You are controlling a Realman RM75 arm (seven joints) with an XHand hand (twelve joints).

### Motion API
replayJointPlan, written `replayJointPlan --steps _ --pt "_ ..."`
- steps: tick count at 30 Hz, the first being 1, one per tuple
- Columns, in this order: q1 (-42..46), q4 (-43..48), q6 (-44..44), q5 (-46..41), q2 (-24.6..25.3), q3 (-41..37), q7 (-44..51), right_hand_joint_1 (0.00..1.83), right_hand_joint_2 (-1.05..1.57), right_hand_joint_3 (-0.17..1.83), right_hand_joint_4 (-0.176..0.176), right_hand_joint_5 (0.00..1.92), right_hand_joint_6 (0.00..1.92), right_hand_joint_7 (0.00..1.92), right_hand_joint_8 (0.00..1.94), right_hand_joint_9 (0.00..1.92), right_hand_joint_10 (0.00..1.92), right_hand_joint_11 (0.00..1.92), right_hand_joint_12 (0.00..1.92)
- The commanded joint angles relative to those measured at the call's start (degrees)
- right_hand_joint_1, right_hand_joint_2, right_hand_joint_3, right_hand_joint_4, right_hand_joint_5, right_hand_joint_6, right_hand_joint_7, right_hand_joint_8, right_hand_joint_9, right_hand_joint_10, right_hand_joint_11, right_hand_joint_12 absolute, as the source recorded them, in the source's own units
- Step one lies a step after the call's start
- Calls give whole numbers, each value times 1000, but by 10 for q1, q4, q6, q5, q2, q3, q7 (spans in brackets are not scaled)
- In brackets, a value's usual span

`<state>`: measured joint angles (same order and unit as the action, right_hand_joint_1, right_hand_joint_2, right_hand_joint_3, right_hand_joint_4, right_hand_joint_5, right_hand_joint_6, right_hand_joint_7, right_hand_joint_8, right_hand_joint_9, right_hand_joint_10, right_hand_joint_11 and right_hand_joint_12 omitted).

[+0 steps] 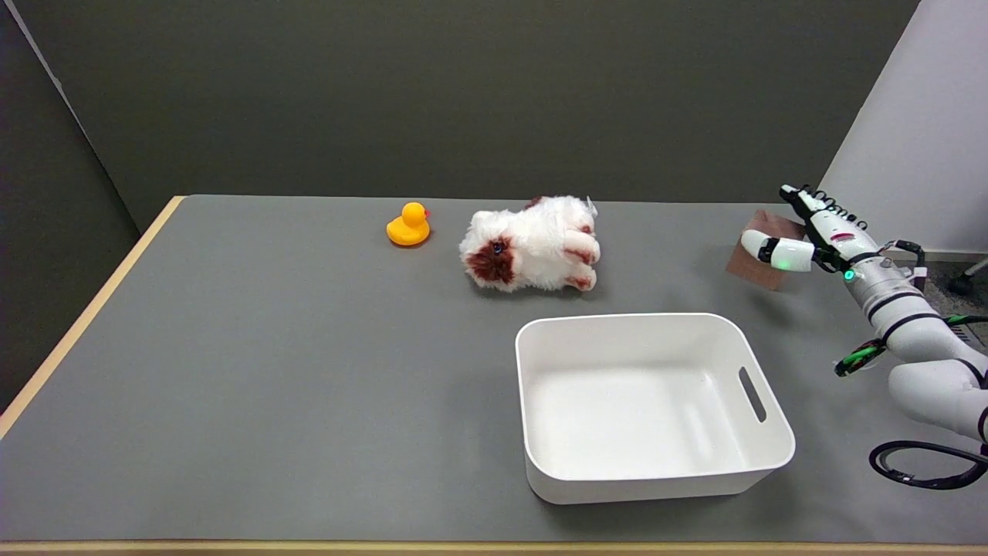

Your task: Pick up wooden cube.

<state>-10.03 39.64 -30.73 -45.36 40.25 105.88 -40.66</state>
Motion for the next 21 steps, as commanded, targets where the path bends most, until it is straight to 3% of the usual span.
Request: replayJointPlan --steps 1,5,9,11,16,21 --pt "-35 -23 15 3 8 43 1 283 450 938 28 20 198 13 109 -1 307 -1 790" --pt "-32 -21 15 0 10 43 1 266 469 943 28 29 224 23 145 1 329 -1 825" --pt "-32 -23 11 0 14 39 1 418 539 972 31 69 310 105 281 48 524 -1 947" --pt "-32 -24 9 0 15 39 1 611 631 996 48 137 401 266 372 214 651 71 1050" --pt "-32 -24 6 0 18 38 1 841 703 941 64 248 500 420 470 376 824 174 1235" --pt "-33 -26 -1 0 19 38 1 939 758 904 92 349 764 543 663 462 946 289 1347"
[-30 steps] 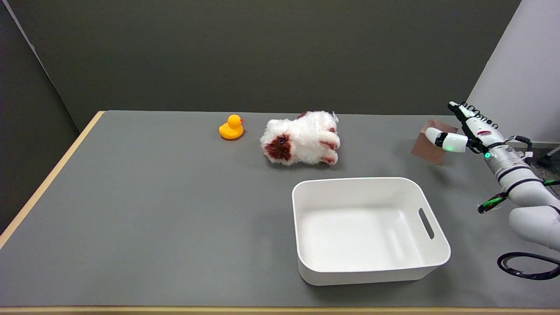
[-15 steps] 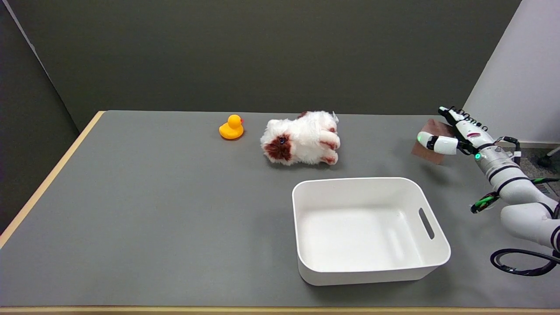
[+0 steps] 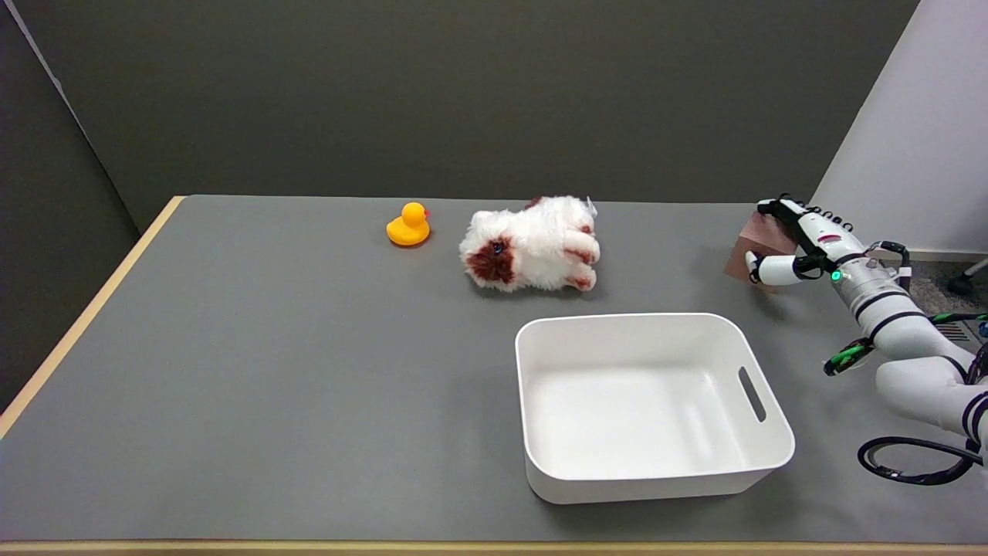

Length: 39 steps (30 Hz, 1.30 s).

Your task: Pick up wooden cube.

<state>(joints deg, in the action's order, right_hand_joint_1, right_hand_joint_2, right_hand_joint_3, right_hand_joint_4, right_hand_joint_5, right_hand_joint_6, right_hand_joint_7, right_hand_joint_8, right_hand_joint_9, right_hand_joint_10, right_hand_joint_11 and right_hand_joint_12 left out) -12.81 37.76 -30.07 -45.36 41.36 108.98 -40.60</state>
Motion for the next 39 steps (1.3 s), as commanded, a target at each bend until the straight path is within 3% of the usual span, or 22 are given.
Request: replayJointPlan --steps 1,5,7,8,10,12,26,30,32,39 --pt "-5 -7 -8 0 8 7 0 953 766 896 98 359 805 558 692 473 965 306 1363" --pt "-5 -7 -15 -1 9 7 0 992 789 888 116 390 951 614 825 537 1068 393 1440" --pt "-4 -2 -26 -1 9 1 0 1235 1030 419 106 449 1056 702 1283 597 1143 462 1528" --pt "-2 3 -35 -1 9 -5 0 1275 1128 255 57 474 1203 745 1417 620 1179 493 1568" --pt "4 20 -56 -1 9 -21 0 1149 1207 193 -105 498 1615 800 1385 634 1224 532 1611" --pt "11 40 -76 -1 7 -41 0 1167 1181 221 -130 514 1577 828 1377 660 1253 568 1633" --pt "113 216 -236 0 -8 -170 -9 1188 1205 141 -166 535 1520 858 1376 771 1237 675 1672" --pt "177 288 -250 0 -26 -204 -95 1195 1160 218 -170 550 1508 872 1365 764 1280 686 1699" --pt "216 320 -250 0 -30 -220 -132 1194 1207 129 -176 540 1505 865 1376 798 1235 707 1671" --pt "341 430 -238 -2 -6 -272 -200 1193 1210 124 -176 539 1497 864 1387 808 1250 715 1661"
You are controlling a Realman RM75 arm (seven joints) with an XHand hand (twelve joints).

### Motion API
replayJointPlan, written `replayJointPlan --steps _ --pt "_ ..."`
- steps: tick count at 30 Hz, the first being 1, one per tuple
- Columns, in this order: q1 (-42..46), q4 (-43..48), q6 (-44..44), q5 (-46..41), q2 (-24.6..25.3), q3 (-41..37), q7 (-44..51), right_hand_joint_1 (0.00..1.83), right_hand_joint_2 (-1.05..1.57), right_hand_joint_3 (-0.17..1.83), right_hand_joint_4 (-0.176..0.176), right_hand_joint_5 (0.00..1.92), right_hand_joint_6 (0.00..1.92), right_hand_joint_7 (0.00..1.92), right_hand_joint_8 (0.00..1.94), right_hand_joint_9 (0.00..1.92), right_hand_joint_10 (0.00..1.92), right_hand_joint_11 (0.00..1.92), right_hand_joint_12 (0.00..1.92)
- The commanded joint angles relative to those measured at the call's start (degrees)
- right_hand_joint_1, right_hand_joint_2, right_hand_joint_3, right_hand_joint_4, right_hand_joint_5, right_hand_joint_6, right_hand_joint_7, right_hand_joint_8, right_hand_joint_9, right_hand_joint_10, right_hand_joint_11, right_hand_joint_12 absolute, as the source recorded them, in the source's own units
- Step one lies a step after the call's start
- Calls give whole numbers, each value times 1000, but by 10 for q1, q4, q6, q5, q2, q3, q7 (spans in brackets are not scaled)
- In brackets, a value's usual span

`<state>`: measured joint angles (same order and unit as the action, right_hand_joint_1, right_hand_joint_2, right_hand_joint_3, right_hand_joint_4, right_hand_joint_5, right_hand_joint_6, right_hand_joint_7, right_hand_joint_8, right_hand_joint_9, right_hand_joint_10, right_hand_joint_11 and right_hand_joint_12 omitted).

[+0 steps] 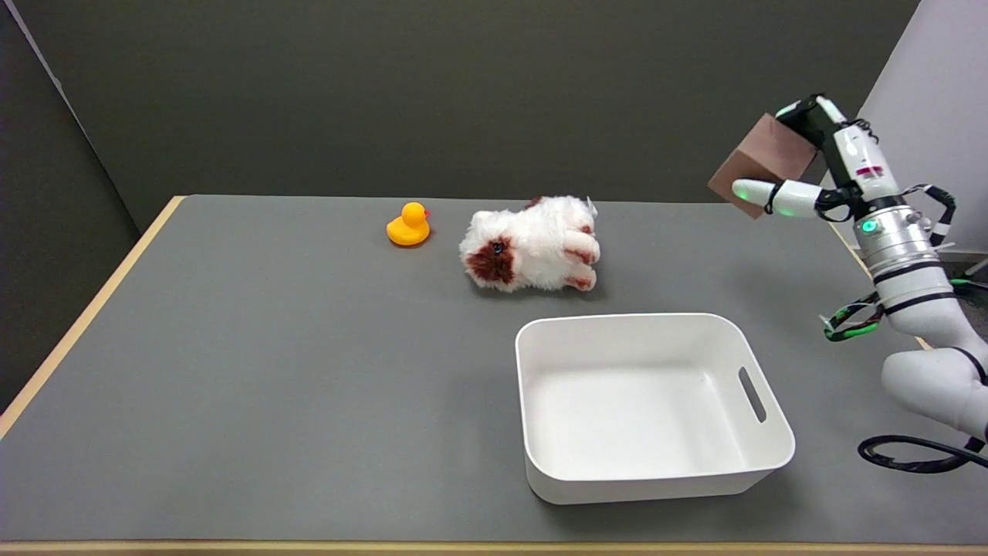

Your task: Pick up wooden cube.

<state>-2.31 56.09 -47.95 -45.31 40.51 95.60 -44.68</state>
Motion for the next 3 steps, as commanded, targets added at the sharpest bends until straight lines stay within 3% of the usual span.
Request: replayJointPlan --steps 1,3 --pt "250 258 -59 -2 5 -144 -157 1193 1210 125 -176 539 1495 864 1389 810 1254 715 1657" --pt "298 286 -58 -2 15 -160 -151 1194 1209 127 -176 541 1488 863 1395 813 1262 713 1651"
